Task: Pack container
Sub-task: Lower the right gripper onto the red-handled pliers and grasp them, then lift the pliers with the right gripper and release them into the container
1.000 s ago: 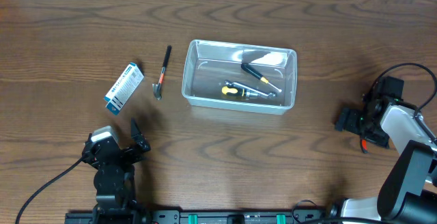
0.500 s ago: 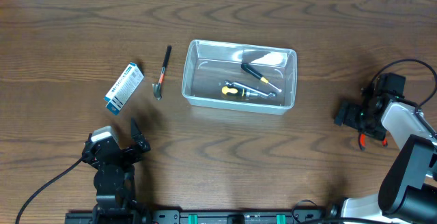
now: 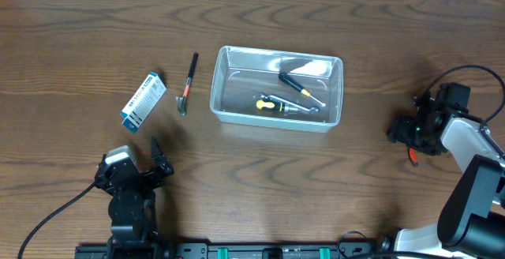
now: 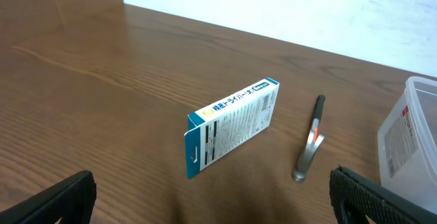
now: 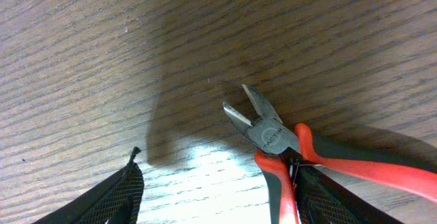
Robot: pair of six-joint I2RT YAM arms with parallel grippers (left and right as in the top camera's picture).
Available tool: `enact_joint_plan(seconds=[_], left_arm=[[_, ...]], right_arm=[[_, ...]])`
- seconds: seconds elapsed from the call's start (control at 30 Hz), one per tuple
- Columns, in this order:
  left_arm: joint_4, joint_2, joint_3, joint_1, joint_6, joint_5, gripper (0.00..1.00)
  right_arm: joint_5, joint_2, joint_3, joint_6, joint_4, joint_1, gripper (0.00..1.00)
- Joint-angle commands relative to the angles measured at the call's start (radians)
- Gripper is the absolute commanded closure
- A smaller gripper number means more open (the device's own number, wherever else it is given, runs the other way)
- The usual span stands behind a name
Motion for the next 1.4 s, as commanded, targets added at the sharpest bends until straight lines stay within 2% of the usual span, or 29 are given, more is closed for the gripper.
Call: enact_joint_plan(seconds=[0.0, 0.4, 0.53, 0.67, 0.77, 1.23, 1.37], left_arm=[[-0.007, -0.006, -0.023, 0.003, 0.006, -0.005, 0.02], [-0.007, -0.006, -0.023, 0.003, 0.006, -0.005, 0.02], [-0.007, -0.006, -0.023, 0.003, 0.006, -0.005, 0.02], [-0.007, -0.006, -0.023, 0.003, 0.006, -0.005, 0.02], [-0.007, -0.006, -0.023, 0.003, 0.006, -0.005, 0.02], [-0.007, -0.006, -0.023, 0.003, 0.006, -0.005, 0.02], [-0.007, -0.006, -0.023, 0.003, 0.006, -0.005, 0.02]], right_arm=[[-0.034, 0.064, -0.042, 0.018, -0.028, 0.000, 0.30], [0.135, 0.064, -0.039, 0.026, -0.103, 0.000, 0.45], [0.135, 0.064, -0.039, 0.026, -0.106, 0.000, 0.55], [0.133, 0.064, -0.039, 0.026, -0.107, 0.000, 0.71], [0.129, 0.064, -0.039, 0.026, -0.107, 0.000, 0.76], [0.112, 0.064, -0.010, 0.026, -0.132, 0.000, 0.99], [0.078, 0.064, 0.021, 0.026, -0.160, 0.000, 0.99]])
